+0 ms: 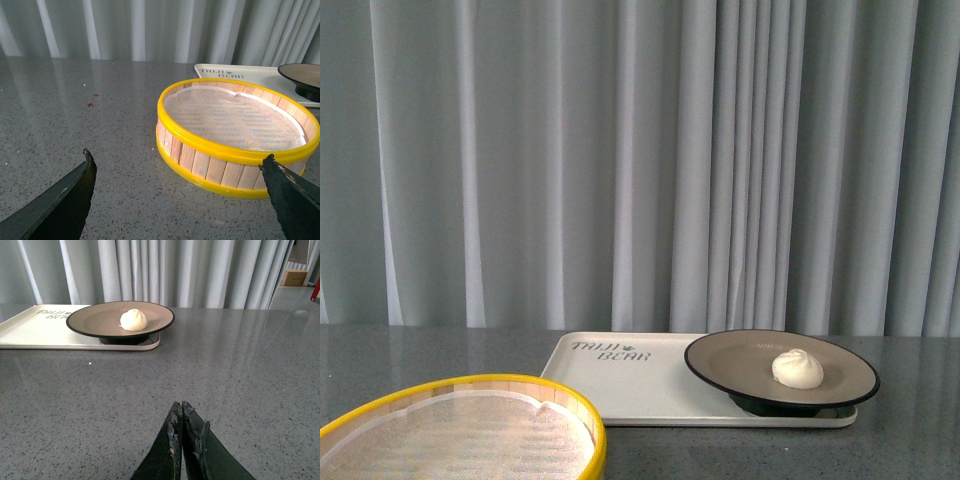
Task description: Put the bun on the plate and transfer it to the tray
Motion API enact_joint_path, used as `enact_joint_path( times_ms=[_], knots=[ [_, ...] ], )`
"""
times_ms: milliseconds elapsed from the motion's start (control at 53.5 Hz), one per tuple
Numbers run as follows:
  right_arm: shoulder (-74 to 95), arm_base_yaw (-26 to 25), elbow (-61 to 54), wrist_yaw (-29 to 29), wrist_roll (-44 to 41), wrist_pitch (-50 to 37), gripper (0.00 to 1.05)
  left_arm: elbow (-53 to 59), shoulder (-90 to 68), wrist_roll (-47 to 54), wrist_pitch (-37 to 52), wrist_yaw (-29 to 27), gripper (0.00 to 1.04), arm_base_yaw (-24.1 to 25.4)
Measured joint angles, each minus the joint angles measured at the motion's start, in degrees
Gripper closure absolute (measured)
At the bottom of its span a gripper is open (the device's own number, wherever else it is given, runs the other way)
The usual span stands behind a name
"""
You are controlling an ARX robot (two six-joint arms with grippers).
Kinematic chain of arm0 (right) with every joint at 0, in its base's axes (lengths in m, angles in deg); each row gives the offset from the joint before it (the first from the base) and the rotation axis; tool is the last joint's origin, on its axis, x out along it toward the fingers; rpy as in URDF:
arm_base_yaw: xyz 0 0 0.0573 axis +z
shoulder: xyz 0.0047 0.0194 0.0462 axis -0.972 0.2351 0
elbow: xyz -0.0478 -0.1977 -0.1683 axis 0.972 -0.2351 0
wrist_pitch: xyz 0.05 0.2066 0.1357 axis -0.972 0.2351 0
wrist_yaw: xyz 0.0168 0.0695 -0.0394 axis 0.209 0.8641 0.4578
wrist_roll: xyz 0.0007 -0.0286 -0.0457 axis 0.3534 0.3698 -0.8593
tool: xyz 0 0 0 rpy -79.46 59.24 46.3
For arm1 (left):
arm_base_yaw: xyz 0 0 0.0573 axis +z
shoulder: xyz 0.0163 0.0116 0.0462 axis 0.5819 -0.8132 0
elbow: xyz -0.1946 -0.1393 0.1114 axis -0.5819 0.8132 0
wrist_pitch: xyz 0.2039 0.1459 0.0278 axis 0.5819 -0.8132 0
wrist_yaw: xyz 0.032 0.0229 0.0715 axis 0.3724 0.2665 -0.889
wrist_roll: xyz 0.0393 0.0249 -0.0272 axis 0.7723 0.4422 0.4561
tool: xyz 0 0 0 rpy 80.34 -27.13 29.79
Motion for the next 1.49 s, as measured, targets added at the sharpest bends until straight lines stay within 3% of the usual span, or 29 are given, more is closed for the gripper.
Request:
enact_joint_path(
  times_ms=[448,990,1121,1327,1495],
  knots=[
    [-12.48,0.00,0.00,0.00,0.00,11.85,1.03,0.00,0.00,0.00,0.00,0.00,0.07,0.00],
    [-20.57,0.00,0.00,0.00,0.00,19.91,1.03,0.00,0.00,0.00,0.00,0.00,0.07,0.00],
    [-28.55,-0.02,0.02,0.11,0.00,29.59,1.03,0.00,0.00,0.00,0.00,-0.02,0.07,0.00],
    [-30.29,-0.02,0.02,0.13,0.00,29.97,1.03,0.00,0.00,0.00,0.00,0.00,0.07,0.00],
    [-30.32,-0.02,0.02,0.13,0.00,29.97,0.65,0.00,0.02,0.00,0.00,0.02,0.07,0.00]
  ],
)
